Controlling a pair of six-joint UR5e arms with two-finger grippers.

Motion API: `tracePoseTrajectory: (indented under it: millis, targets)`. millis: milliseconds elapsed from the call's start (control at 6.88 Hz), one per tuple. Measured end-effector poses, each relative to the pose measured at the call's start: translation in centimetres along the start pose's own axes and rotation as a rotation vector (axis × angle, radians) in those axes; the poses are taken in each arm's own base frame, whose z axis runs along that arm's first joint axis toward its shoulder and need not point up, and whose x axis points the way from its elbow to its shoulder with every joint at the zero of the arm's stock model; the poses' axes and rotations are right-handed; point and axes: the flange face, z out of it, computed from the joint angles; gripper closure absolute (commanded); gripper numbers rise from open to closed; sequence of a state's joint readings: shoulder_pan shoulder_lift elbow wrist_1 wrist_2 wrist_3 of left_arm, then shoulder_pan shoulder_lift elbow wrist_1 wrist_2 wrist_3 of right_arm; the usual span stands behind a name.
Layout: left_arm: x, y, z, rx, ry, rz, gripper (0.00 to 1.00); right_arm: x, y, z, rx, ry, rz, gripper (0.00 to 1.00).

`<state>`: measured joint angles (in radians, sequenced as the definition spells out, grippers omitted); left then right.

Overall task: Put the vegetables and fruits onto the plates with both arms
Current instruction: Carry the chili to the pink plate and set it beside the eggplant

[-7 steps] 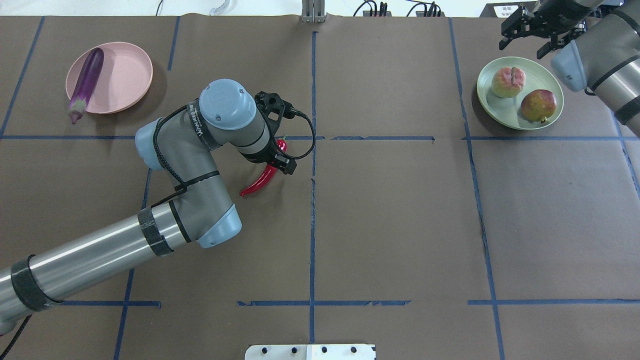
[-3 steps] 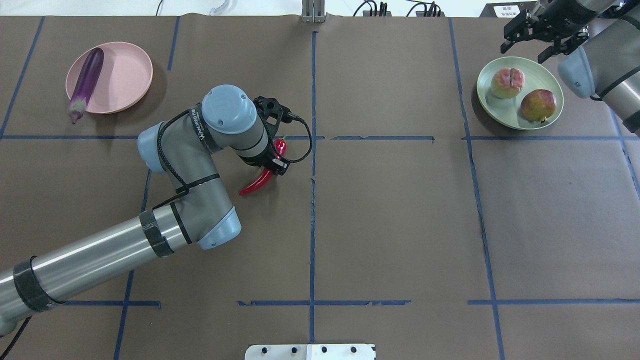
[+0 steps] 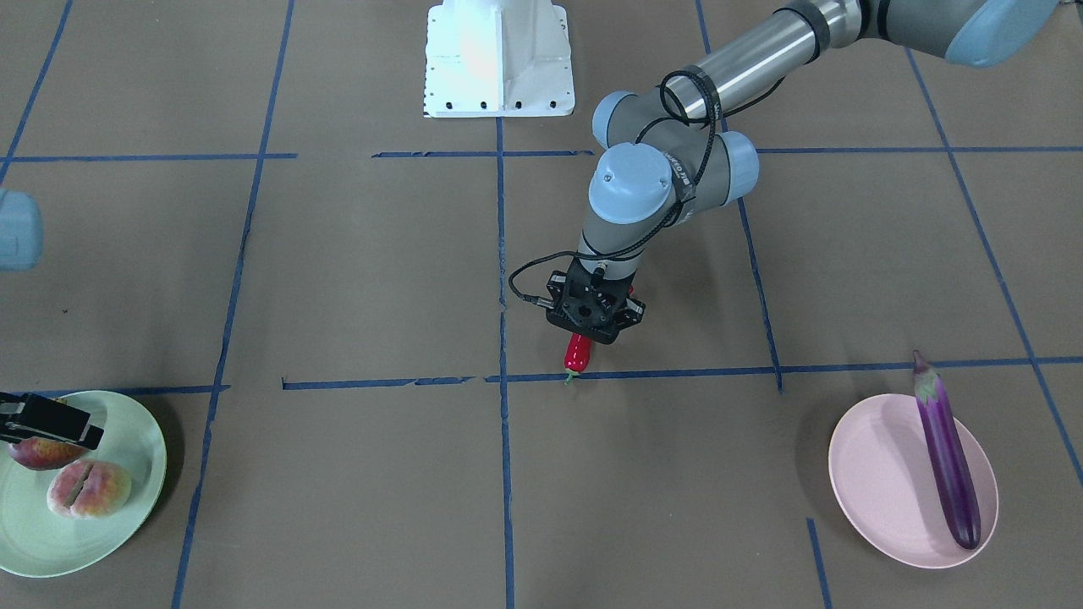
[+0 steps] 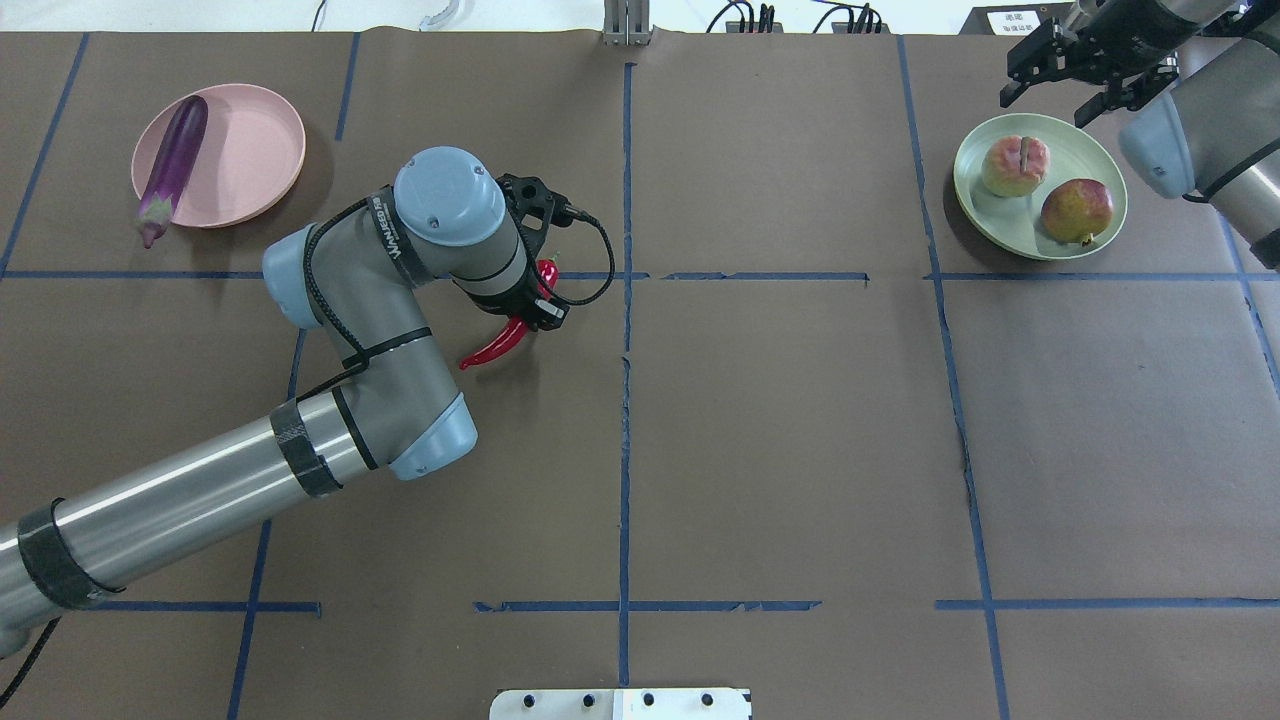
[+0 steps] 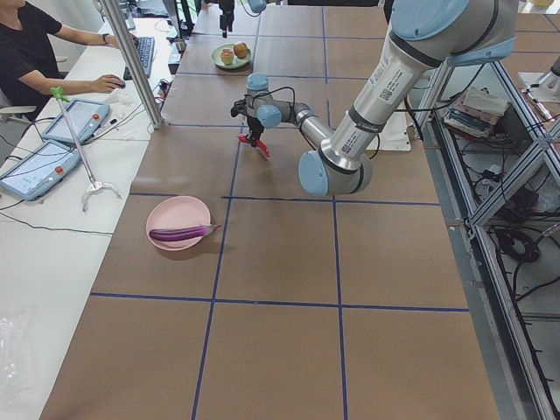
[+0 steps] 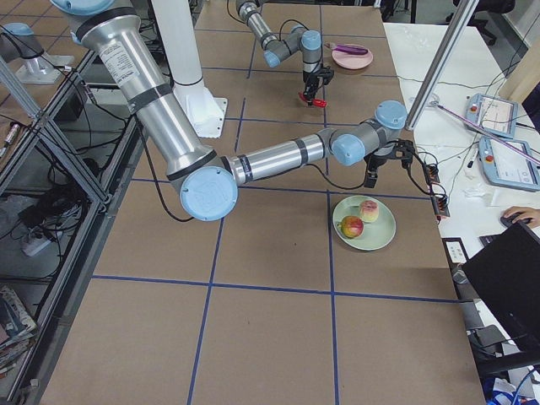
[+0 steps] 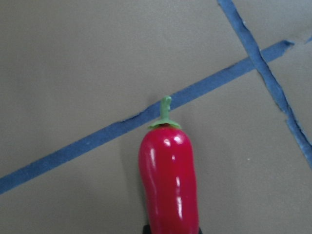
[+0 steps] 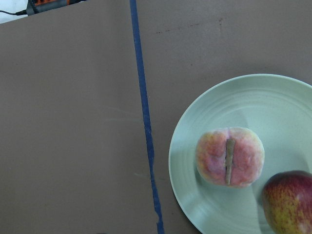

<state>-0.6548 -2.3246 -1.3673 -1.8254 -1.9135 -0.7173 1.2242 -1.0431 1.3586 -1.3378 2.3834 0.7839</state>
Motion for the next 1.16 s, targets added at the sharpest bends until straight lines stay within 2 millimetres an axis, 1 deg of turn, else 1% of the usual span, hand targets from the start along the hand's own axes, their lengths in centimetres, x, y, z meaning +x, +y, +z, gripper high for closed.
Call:
tracePoseTrajectory:
  millis: [145,291,436,581,727,872,1017,1163]
  targets:
    - [-3.8,-1.9,-2.8,0.034,-0.029,-0.047,0.99,-0.5,1.0,-1.0,-0.003,0.003,0.006,0.0]
    - [-8.8,-2.8,-4.8,0.058,-0.068,-0.121,0.98,-0.3,2.5,-1.8,-0.003,0.002,0.004,0.0]
    - [-14.5,-3.2,-6.1,0.078,-0.11,-0.248,0.98,0.3,4.0,-2.5,0.0,-0.004,-0.001,0.0]
    - [-20.6,-3.8,-7.2,0.094,-0.156,-0.398,0.98,0.8,5.2,-2.9,0.001,-0.008,-0.005,0.0]
    - [-25.9,-4.1,-7.4,0.088,-0.196,-0.503,0.98,1.1,6.0,-3.2,0.003,-0.011,-0.008,0.0]
    - [-30.3,-4.0,-6.6,0.066,-0.23,-0.593,0.95,1.3,6.4,-3.3,0.004,-0.013,-0.009,0.0]
    - [-33.5,-3.8,-5.1,0.05,-0.255,-0.659,0.91,1.6,6.9,-3.5,0.005,-0.014,-0.01,0.0]
    - [-35.4,-3.6,-3.4,0.046,-0.263,-0.685,0.9,1.7,7.5,-3.8,0.007,-0.017,-0.002,0.0]
